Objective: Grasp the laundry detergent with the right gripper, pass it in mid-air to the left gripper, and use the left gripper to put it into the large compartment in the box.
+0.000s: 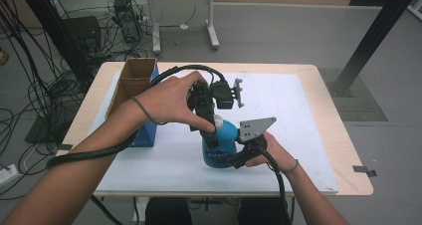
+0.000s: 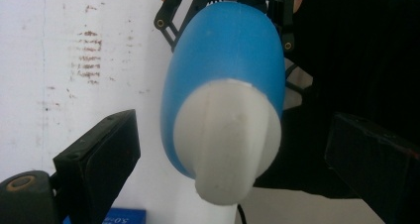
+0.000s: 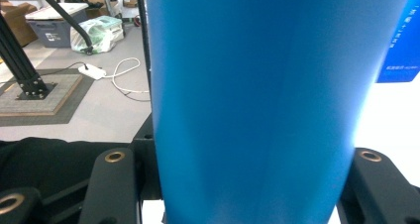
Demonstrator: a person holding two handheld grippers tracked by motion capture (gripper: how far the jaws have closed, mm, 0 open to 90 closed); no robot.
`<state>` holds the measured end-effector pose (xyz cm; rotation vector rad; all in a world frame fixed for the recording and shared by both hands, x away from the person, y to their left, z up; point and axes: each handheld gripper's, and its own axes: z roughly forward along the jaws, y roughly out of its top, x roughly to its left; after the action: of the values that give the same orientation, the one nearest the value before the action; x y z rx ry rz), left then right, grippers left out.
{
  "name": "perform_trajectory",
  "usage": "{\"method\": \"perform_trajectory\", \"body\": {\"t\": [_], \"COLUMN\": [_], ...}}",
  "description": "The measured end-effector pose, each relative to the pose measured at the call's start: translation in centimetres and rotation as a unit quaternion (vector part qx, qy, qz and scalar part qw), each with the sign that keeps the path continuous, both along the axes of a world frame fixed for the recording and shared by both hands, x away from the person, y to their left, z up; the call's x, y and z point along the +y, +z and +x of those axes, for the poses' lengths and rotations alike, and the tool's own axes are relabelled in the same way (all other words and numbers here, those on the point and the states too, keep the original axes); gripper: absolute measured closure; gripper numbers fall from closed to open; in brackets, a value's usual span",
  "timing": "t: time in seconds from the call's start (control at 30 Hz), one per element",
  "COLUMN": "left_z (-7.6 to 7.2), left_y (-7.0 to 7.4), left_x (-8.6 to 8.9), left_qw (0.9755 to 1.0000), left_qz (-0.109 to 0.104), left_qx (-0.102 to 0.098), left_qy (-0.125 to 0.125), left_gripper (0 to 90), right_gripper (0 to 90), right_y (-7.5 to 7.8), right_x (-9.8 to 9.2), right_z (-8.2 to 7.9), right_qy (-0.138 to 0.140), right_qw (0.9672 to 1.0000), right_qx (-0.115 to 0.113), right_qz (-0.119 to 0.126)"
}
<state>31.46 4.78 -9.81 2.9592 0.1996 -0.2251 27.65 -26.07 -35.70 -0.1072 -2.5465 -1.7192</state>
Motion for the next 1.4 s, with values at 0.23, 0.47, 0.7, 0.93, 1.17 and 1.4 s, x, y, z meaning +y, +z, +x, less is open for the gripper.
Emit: {"method": "perform_trajectory", "body": {"t": [0.23, 0.47, 0.7, 0.93, 1.17, 1.4], "left_z": [-0.1, 0.0, 0.0, 0.2, 0.1, 0.2], "left_y": [-0.1, 0.1, -0.1, 0.0, -0.1, 0.1], "left_x": [-1.3, -1.5, -1.5, -1.4, -1.3, -1.3], "left_qw": [0.9998, 0.9997, 0.9997, 0.9998, 0.9998, 0.9998], "left_qz": [0.02, 0.022, 0.021, 0.019, 0.02, 0.019], "left_qx": [-0.001, -0.003, -0.003, -0.001, -0.002, -0.006], "left_qy": [-0.01, -0.013, -0.012, -0.011, -0.01, -0.009], "left_gripper": [7.2, 7.2, 7.2, 7.2, 7.1, 7.2], "right_gripper": [42.3, 42.2, 42.2, 42.2, 42.2, 42.2], "right_y": [-0.1, -0.2, -0.2, -0.3, -0.4, -0.4], "right_x": [0.1, 0.0, -0.1, -0.1, -0.1, -0.1], "right_z": [-0.1, -0.3, -0.3, -0.4, -0.4, -0.4], "right_qy": [0.001, -0.002, -0.002, -0.006, -0.007, -0.005], "right_qw": [1.0, 1.0, 1.0, 1.0, 1.0, 1.0], "right_qx": [0.001, 0.002, 0.002, 0.002, 0.003, 0.003], "right_qz": [0.001, 0.0, 0.0, 0.0, 0.0, 0.0]}}
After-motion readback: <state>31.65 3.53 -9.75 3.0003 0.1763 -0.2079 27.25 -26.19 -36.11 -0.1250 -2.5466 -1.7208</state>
